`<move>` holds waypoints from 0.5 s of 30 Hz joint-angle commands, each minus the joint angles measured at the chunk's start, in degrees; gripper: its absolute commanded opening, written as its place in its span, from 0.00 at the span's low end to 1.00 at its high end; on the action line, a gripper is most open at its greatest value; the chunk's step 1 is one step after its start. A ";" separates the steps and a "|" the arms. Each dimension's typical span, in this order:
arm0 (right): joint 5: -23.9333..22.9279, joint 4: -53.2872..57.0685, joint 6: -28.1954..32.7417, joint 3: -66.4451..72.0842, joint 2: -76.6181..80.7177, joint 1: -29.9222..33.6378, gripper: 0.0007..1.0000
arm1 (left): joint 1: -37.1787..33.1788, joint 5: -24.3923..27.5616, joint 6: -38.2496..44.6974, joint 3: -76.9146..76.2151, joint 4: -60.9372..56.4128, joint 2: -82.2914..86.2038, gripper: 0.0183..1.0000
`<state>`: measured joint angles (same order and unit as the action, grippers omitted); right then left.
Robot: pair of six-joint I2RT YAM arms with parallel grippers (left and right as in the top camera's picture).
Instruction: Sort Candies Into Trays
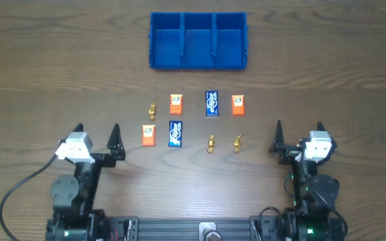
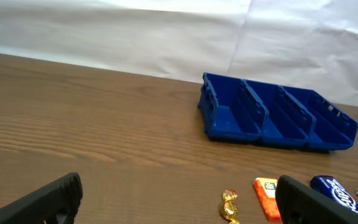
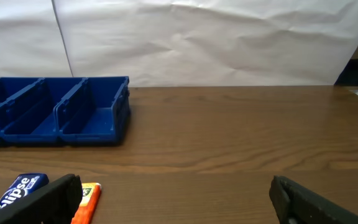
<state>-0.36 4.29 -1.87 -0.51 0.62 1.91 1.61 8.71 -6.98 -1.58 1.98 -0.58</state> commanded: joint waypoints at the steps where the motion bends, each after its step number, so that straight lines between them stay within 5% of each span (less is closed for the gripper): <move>1: 0.50 0.50 0.87 0.07 -0.46 0.42 1.00 | -0.09 -0.35 1.01 1.31 1.62 0.33 1.00; 7: 0.50 0.52 0.85 0.07 -0.46 0.42 1.00 | 0.66 0.61 0.74 -1.64 4.09 -0.31 1.00; 15: 0.50 0.50 0.85 0.07 -0.46 0.42 1.00 | 1.09 8.35 1.07 -34.77 28.89 -28.61 1.00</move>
<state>-0.34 4.32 -1.87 -0.51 0.51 2.00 2.09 12.45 -7.01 -22.76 25.06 -17.91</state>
